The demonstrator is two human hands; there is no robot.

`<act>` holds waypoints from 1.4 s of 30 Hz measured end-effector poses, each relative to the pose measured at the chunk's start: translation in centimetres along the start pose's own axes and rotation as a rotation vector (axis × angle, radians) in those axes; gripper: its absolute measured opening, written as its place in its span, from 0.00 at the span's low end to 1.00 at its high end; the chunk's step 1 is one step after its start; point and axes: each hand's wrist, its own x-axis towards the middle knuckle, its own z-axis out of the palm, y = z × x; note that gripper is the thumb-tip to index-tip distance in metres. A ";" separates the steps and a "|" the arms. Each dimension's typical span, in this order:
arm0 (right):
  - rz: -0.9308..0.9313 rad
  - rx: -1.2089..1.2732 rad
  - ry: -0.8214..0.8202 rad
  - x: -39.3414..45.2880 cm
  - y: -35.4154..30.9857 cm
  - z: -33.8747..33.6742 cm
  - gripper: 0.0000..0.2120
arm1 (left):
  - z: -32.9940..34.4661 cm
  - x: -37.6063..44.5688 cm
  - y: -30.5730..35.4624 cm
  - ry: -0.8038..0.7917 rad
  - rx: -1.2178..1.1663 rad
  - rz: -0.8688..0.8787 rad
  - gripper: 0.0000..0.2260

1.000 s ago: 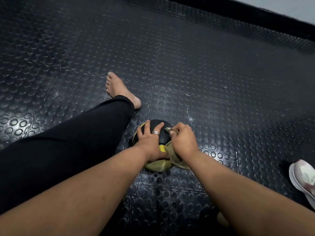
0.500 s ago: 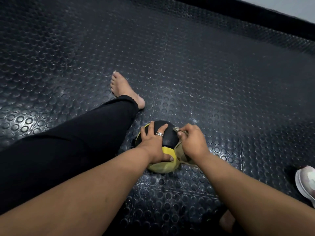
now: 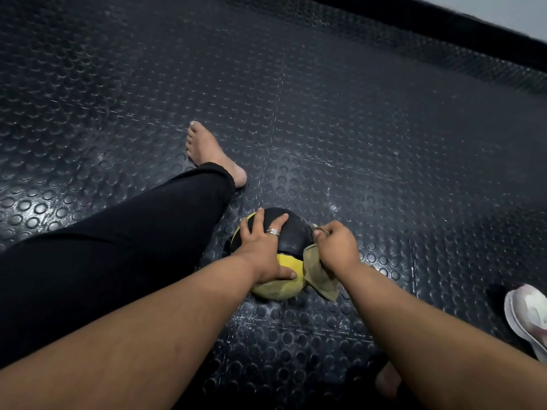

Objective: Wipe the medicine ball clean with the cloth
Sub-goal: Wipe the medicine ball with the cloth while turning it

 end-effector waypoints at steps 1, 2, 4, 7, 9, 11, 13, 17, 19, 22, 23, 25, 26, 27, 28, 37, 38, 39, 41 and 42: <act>-0.017 -0.014 0.006 -0.1 -0.2 0.1 0.08 | -0.1 0.0 -0.2 0.004 0.001 -0.001 0.53; -0.060 -0.008 0.022 -0.5 -0.4 0.3 0.08 | -0.3 0.0 -0.3 0.003 0.002 -0.003 0.53; -0.157 0.004 0.022 -1.6 -0.9 1.0 0.10 | -0.7 0.1 -0.7 -0.005 0.004 -0.013 0.53; -0.211 0.004 0.040 -2.4 -0.9 1.1 0.09 | -0.6 0.2 -0.4 0.000 0.008 -0.010 0.53; -0.156 0.007 0.073 -1.6 -0.8 0.7 0.09 | -0.3 0.1 -0.1 0.004 0.005 -0.004 0.53; -0.049 0.028 0.063 -0.7 -1.0 0.3 0.09 | -0.1 0.0 0.1 -0.003 0.009 -0.002 0.53; -0.023 0.019 0.046 -0.7 -1.3 0.1 0.08 | -0.1 -0.1 0.0 -0.006 0.009 -0.006 0.53; -0.200 -0.021 0.043 -2.5 -1.5 1.0 0.09 | -0.5 0.1 -0.4 -0.004 0.000 -0.015 0.54; -0.200 -0.015 0.070 -2.5 -1.4 1.2 0.08 | -0.4 0.2 -0.2 -0.009 0.002 -0.015 0.54; -0.087 0.036 0.078 -1.1 -1.6 0.3 0.06 | -0.3 0.2 0.1 -0.007 0.013 -0.011 0.53; -0.051 0.037 0.057 -0.8 -1.6 -0.1 0.05 | -0.2 0.2 0.1 -0.011 0.017 -0.009 0.53; -0.063 -0.015 0.031 -0.8 -2.0 -0.5 0.05 | -0.3 0.2 0.0 -0.012 0.018 -0.009 0.53; -0.109 -0.045 0.025 -1.0 -2.2 -0.4 0.05 | -0.4 0.2 -0.2 -0.013 0.015 -0.012 0.53; -0.169 -0.073 0.017 -1.3 -2.5 -0.1 0.06 | -0.5 0.2 -0.3 -0.015 0.008 -0.018 0.53; -0.228 -0.092 0.004 -1.6 -2.7 0.4 0.07 | -0.7 0.2 -0.4 -0.018 0.003 -0.021 0.53; -0.176 -0.113 0.035 0.7 -1.9 0.3 0.08 | -0.6 0.4 0.1 -0.015 -0.003 0.010 0.53; -0.179 -0.134 0.028 0.8 -1.9 0.3 0.08 | -0.5 0.4 0.0 -0.012 0.000 0.011 0.53; -0.209 -0.155 0.021 0.8 -2.0 0.3 0.08 | -0.5 0.3 -0.1 -0.010 -0.002 0.010 0.53; -0.329 -0.174 -0.002 0.2 -2.4 0.3 0.08 | -0.8 0.4 -0.5 -0.012 -0.017 0.004 0.54; -0.391 -0.182 -0.014 0.0 -2.5 0.4 0.08 | -0.9 0.4 -0.7 -0.014 -0.020 0.001 0.54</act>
